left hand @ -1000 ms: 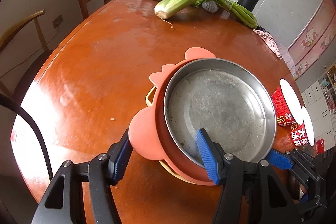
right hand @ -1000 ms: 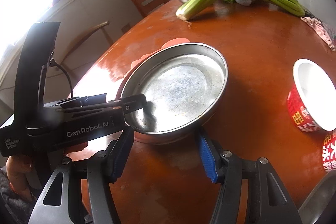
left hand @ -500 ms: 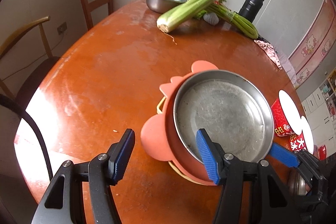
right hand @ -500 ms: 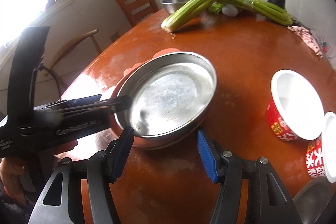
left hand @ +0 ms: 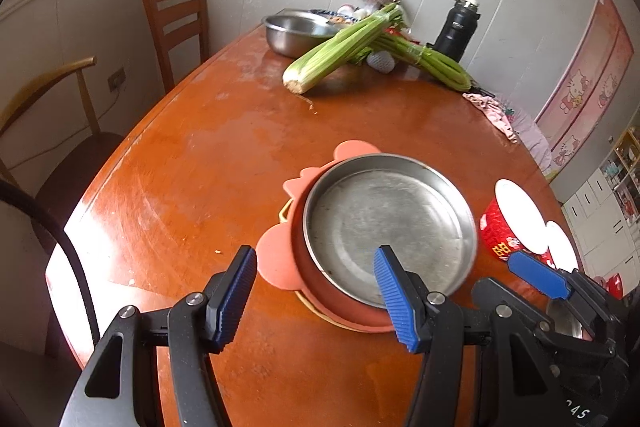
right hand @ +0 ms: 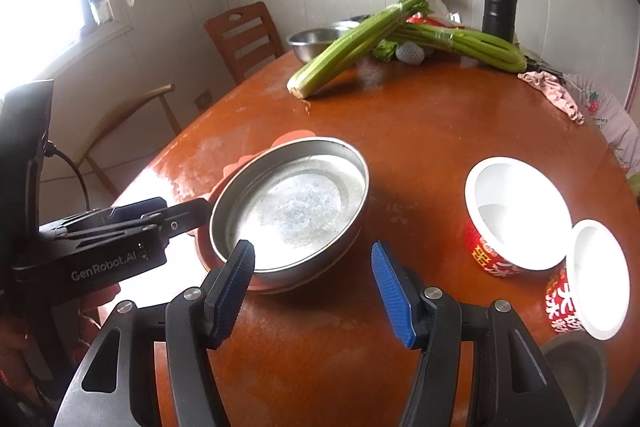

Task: Organize plates and bowls
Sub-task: 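Move the left tool to the deep steel basin's rim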

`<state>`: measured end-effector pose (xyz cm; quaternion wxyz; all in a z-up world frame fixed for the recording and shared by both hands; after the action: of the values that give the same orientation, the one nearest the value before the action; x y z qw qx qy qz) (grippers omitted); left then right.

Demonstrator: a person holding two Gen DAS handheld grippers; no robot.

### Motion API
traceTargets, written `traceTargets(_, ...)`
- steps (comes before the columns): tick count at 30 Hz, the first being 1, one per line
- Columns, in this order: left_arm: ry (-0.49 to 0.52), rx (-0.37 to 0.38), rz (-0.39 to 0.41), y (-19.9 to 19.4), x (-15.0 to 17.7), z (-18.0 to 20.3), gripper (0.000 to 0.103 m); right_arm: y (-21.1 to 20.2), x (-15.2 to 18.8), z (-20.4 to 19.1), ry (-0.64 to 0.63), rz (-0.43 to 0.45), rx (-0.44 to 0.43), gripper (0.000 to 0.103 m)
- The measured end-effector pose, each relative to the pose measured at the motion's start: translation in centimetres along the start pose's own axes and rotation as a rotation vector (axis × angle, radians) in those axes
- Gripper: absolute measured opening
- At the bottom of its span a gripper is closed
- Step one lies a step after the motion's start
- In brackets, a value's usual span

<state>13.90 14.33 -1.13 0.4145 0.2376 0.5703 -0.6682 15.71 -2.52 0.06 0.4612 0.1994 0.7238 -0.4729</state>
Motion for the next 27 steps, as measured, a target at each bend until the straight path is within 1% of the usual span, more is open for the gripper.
traceTargets(7,0.024,0.031,0.028,-1.5,-0.3,2.6,0.061,-3.0,-0.8,0.7,0.019,0.062,-0.019,0.063)
traceTargets(10,0.036,0.045,0.041,-2.2,-0.4,3.7,0.061,-4.2,-1.0,1.3,0.026,0.082,-0.010,0.067)
traceTargets(15,0.062,0.072,0.047,-2.9,-0.4,5.7,0.061,-6.2,-1.3,2.4,0.039,0.116,0.001,0.067)
traceTargets(19,0.091,0.095,0.062,-3.6,-0.4,7.5,0.061,-7.8,-1.6,3.7,0.054,0.143,0.020,0.068)
traceTargets(27,0.142,0.144,0.075,-4.6,-0.1,11.3,0.061,-11.0,-1.6,6.8,0.082,0.186,0.104,0.068)
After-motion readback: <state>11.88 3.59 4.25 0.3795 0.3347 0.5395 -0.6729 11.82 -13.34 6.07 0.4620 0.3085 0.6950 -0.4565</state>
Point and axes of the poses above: each gripper's, at about its wrist camera, not at the fingertips, and y roughly the way its jaws point, z to its right, x to its underside, the point moved 3 cm from there along y, roughly the way its jaws point, and after that the axes turned 15 degrees about z, right-handed, at the moved point
